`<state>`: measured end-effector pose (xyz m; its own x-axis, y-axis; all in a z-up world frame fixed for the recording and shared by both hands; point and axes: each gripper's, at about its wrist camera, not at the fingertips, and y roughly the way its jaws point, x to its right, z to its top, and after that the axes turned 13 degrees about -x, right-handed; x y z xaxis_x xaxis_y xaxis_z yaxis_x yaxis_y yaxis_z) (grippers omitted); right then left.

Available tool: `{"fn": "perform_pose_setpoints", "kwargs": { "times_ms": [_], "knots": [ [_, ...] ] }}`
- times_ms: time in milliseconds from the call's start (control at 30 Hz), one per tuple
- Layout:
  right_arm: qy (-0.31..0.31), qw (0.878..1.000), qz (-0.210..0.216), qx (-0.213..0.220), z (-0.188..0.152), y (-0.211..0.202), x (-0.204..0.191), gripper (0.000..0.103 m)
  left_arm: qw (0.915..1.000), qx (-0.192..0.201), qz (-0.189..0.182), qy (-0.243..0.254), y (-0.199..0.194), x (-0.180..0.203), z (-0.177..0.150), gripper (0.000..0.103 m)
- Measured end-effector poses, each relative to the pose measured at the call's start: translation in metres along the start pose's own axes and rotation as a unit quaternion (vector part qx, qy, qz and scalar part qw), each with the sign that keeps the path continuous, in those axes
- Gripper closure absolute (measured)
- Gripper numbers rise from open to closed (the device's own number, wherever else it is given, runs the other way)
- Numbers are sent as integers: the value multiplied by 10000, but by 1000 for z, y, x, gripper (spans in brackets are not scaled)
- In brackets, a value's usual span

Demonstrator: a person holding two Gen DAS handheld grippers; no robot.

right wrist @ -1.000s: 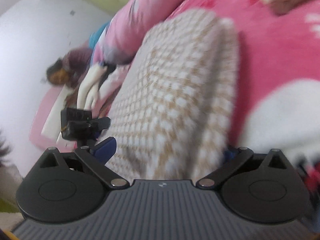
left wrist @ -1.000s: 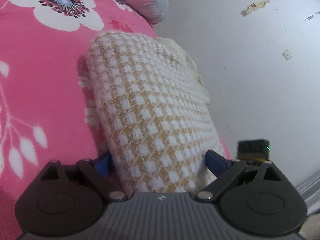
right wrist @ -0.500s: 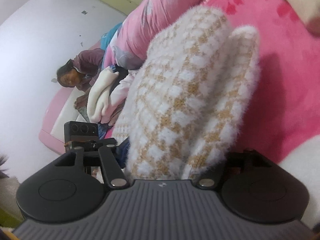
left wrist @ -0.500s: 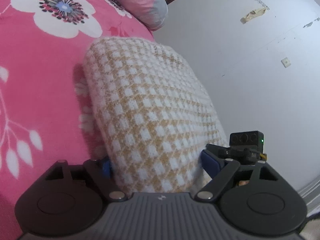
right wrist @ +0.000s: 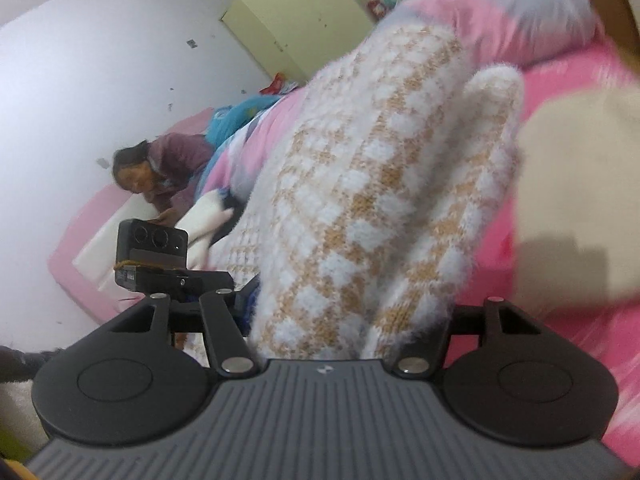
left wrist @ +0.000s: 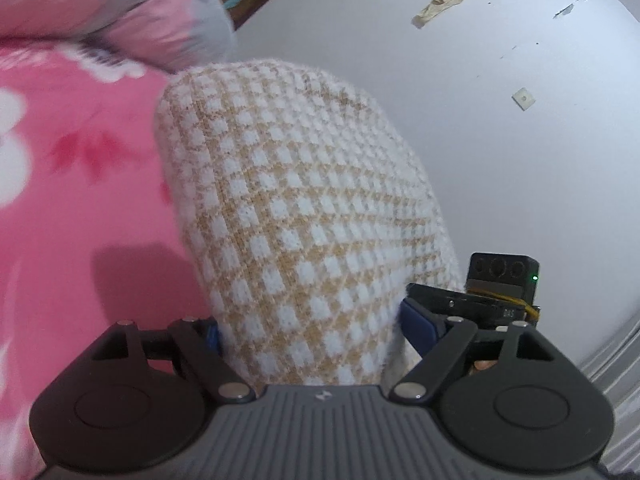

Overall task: Fold clothes
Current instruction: 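Grip the folded cardigan sides with both grippers and lift it, then carry the cardigan with both grippers and set it on the cream sweater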

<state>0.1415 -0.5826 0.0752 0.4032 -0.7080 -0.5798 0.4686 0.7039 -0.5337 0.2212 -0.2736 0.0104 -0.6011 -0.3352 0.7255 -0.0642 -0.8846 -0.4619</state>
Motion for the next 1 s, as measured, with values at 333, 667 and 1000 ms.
{"fn": "perform_pose_setpoints", "kwargs": {
  "times_ms": [333, 667, 1000],
  "knots": [
    [-763, 9906, -995, -550, 129, -65, 98, 41, 9996, -233, -97, 127, 124, -13, 125, 19],
    [-125, 9893, -777, -1227, 155, -10, 224, 31, 9973, -557, 249, -412, 196, -84, 129, 20],
    [454, 9905, -1168, -560, 126, -40, 263, 8, 9976, -485, 377, -317, 177, -101, 145, 16]
  ]
}}
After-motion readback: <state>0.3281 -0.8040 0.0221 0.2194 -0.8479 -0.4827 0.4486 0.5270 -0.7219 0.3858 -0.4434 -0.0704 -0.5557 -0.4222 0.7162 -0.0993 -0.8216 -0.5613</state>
